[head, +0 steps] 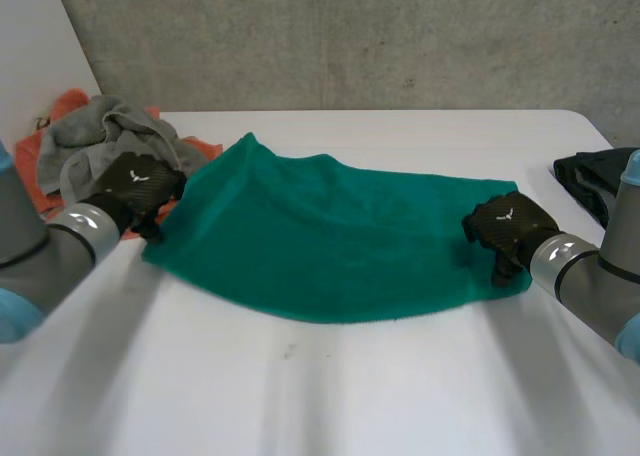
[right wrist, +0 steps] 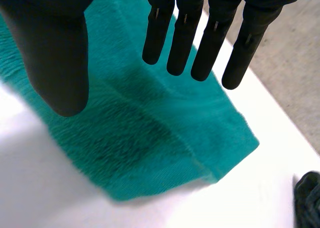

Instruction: Fold the laundry.

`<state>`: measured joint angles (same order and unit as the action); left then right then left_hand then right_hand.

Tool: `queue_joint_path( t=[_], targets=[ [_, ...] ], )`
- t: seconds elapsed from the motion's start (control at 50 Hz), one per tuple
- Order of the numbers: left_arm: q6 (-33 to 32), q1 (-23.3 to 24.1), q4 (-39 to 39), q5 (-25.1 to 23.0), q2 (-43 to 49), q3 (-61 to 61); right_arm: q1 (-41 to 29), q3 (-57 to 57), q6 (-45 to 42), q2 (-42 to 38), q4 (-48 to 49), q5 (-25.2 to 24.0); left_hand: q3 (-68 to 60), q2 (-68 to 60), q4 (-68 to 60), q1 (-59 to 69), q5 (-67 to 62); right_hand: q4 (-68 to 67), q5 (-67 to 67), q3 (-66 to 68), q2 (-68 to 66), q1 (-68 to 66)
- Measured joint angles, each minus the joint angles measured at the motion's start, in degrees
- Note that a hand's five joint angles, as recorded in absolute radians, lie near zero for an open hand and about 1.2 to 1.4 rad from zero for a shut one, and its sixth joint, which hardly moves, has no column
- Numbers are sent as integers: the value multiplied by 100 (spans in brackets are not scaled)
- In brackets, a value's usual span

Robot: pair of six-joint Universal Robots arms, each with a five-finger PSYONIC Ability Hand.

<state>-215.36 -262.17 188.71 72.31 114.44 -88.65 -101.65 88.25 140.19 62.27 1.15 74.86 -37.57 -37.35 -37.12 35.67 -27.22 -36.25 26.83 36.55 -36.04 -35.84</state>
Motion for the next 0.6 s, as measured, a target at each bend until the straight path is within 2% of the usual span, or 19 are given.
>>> queue_joint_path(
  t=[0.08,0.12,0.18,0.26,0.4,0.44,0.6],
  targets=[
    [-142,-460,-972,-440,137,343,-9,-71,-103,-113,-279,74,1159,1166,1199,-1053,1202,-395,364,392,-408,-443],
    [-211,-553,-1166,-530,189,412,-14,-80,-126,-154,-293,87,1177,1166,1219,-1067,1223,-764,715,755,-797,-825],
    [-525,-808,-1663,-779,382,587,-38,-100,-183,-287,-226,128,1333,1323,1377,-1117,1392,-2149,2094,2126,-2203,-2179],
    [-831,-941,-1844,-914,556,668,-59,-103,-213,-389,-72,184,1333,1329,1378,-1117,1392,-3142,3025,3065,-3134,-2845],
    [-1081,-983,-1609,-961,895,744,-77,-42,-132,-368,208,220,1265,1246,1269,-1065,1263,-3209,3047,3115,-3138,-2845],
    [-1095,-947,-1269,-938,1098,796,-84,13,-51,-277,299,194,1087,1077,1042,-938,1032,-3211,3047,3115,-3138,-2845],
    [-1023,-858,-741,-921,1331,907,-92,104,75,-108,372,104,492,463,403,-250,413,-3211,3047,3116,-3138,-2845]
  ],
)
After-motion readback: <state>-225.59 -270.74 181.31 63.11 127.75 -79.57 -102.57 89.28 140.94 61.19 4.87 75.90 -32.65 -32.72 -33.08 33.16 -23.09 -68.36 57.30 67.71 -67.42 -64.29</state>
